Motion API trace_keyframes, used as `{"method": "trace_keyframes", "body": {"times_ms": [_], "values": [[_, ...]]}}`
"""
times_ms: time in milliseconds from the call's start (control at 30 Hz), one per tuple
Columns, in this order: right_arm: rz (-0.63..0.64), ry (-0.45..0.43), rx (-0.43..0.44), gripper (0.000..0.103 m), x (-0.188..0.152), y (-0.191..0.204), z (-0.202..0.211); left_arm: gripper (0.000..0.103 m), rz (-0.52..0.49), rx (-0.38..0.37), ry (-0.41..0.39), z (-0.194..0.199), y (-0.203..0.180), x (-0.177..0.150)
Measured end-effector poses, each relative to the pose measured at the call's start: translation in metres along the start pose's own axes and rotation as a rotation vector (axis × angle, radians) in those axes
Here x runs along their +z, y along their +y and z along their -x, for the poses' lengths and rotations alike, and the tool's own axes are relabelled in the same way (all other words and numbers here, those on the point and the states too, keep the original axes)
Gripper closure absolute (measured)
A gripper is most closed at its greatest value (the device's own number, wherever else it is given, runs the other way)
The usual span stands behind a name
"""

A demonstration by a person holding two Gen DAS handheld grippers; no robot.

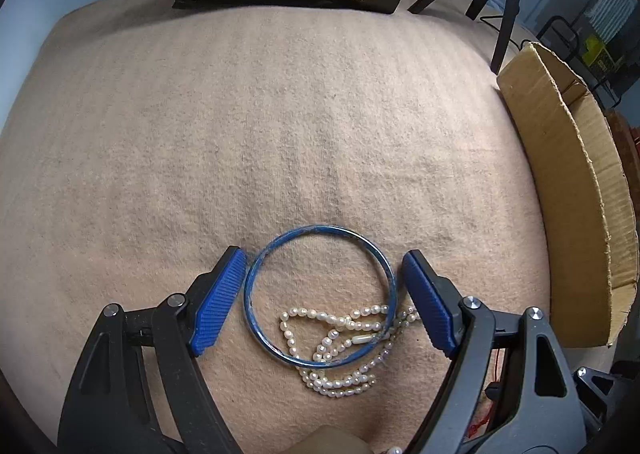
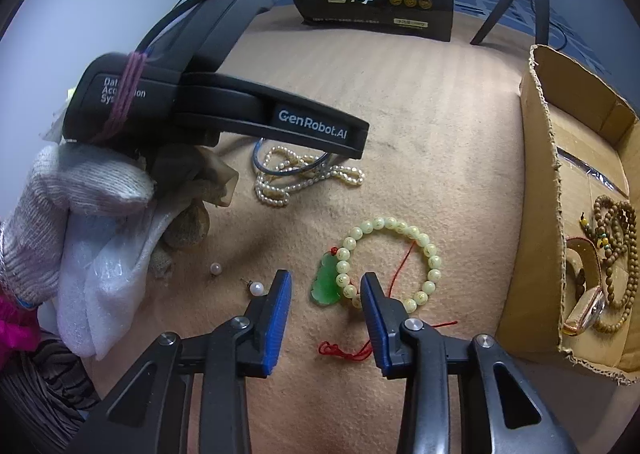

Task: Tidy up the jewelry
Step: 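Move the left tool to the blue bangle while the right tool grasps the cream bead bracelet, then close the left tool on the blue bangle while the right tool lifts the bracelet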

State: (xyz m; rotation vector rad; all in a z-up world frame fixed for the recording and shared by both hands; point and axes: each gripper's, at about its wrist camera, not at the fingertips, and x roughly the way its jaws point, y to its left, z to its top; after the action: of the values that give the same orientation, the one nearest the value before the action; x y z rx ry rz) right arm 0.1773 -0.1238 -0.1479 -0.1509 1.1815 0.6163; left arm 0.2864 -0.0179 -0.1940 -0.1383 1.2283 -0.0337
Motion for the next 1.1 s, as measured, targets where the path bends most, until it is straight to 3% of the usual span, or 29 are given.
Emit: {"method": "trace_keyframes", "body": {"times_ms": [100,200,433,500,700,967,1033,1067,1100], "values": [[-0.001,0.004,-0.013,0.07,0.0,-0.003,-0.003,0.021,0.003,-0.012,-0.004,0.0,0.002,0.0],[-0.006,0.005,-0.019,0.073,0.0,-0.007,-0.005,0.029,0.013,-0.007,-0.012,0.003,0.009,0.001],[0.031,0.009,-0.041,0.082,0.0,-0.004,-0.009,0.03,0.036,-0.05,-0.015,0.006,0.022,0.002],[0.044,0.007,-0.05,0.091,-0.001,-0.003,-0.01,0.03,0.042,-0.06,-0.016,0.007,0.025,0.002],[0.037,-0.02,-0.033,0.103,0.0,-0.005,-0.003,0.03,0.064,-0.084,-0.02,0.016,0.039,0.001],[0.042,-0.05,-0.01,0.103,-0.001,-0.005,0.006,0.03,0.092,-0.089,-0.026,0.025,0.053,0.0],[0.048,-0.047,0.002,0.094,-0.006,-0.003,0.005,0.03,0.091,-0.09,-0.026,0.027,0.055,-0.001],[0.044,-0.036,0.002,0.073,-0.007,-0.003,0.004,0.03,0.09,-0.09,-0.026,0.027,0.055,-0.001],[0.043,-0.03,0.001,0.065,-0.008,-0.003,0.003,0.03,0.087,-0.089,-0.025,0.027,0.056,-0.002]]}}
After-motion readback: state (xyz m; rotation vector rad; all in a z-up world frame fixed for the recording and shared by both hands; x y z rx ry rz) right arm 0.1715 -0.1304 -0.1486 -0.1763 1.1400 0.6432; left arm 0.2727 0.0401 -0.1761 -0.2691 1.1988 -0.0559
